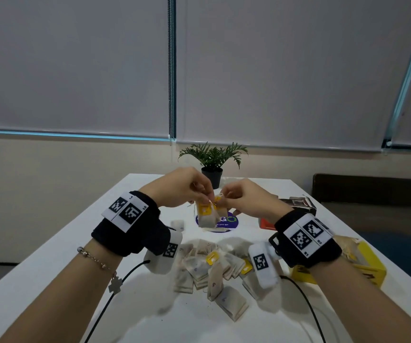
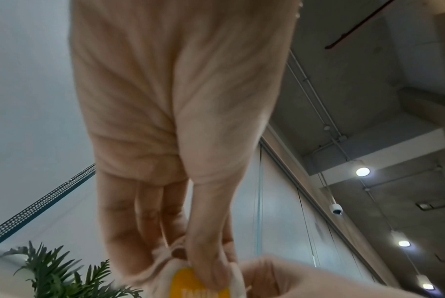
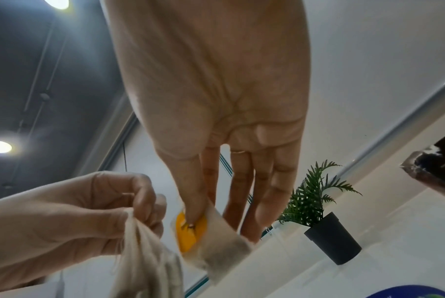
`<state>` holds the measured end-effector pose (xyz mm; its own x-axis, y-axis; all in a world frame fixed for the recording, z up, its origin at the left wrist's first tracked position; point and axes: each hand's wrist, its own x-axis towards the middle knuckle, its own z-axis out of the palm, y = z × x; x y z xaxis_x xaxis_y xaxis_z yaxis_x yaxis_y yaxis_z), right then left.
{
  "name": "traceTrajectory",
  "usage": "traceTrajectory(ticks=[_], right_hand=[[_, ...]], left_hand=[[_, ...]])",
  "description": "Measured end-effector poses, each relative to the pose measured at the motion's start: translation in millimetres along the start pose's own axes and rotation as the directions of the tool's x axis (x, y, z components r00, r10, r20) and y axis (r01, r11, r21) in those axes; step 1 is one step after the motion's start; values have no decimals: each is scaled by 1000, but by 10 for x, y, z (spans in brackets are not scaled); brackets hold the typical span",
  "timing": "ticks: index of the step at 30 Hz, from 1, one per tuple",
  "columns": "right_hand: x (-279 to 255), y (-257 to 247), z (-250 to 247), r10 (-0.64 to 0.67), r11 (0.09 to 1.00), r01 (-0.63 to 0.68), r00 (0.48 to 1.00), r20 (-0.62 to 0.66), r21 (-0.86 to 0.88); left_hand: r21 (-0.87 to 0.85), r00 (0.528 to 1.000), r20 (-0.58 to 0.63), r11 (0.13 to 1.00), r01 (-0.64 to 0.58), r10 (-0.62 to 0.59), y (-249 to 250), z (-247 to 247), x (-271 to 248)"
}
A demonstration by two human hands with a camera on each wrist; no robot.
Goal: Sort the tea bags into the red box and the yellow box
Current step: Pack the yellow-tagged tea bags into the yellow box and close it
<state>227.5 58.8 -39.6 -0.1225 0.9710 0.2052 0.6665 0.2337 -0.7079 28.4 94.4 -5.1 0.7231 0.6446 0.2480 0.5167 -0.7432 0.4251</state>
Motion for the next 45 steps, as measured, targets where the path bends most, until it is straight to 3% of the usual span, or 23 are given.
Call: traceTrajectory(ticks=[4, 8, 14, 20, 25, 28, 30, 33, 35, 38, 40, 45], right_hand=[[-7, -48, 36, -28, 1000, 28, 999, 21, 1], [-49, -137, 39, -56, 992, 53, 998, 23, 117], [-87, -200, 22, -21, 933, 3, 999, 44, 361], [-62, -175, 62, -82, 938, 96, 995, -55, 334], [-31, -142, 74, -73, 940, 98, 993, -90, 327], [-23, -139, 96, -55, 954, 80, 994, -93, 289], [-22, -131, 92, -8, 972, 14, 1000, -26, 236], [-57, -88, 108, 79, 989, -57, 983, 165, -133], [-70, -46, 154, 149, 931, -26, 937, 316, -363], [-111, -82, 255, 279, 873, 22, 797, 536, -487], [-128, -131, 303, 325, 847, 30, 761, 562, -531], [-122, -118, 302, 298, 819, 53, 812, 501, -571]], left_hand=[[-9, 991, -130, 1000, -15, 13, 9, 45, 23], [-120, 979, -205, 992, -32, 7, 15, 83, 23], [-126, 932, -362, 991, -53, 4, -52, 56, 48], [-176, 930, -369, 982, -65, -5, -17, 37, 54], [-100, 961, -269, 994, 36, -62, -30, 4, 19], [-103, 972, -220, 993, 58, -79, -30, -20, -2], [-75, 975, -200, 994, 79, -92, -30, -51, -15], [14, 972, -202, 992, 122, -117, -58, -127, -58], [85, 972, -198, 986, 143, -124, -83, -162, -74], [187, 978, -173, 972, 145, -112, -91, -176, -75], [201, 981, -165, 970, 138, -105, -90, -176, -67], [172, 984, -146, 977, 123, -98, -78, -178, -68]])
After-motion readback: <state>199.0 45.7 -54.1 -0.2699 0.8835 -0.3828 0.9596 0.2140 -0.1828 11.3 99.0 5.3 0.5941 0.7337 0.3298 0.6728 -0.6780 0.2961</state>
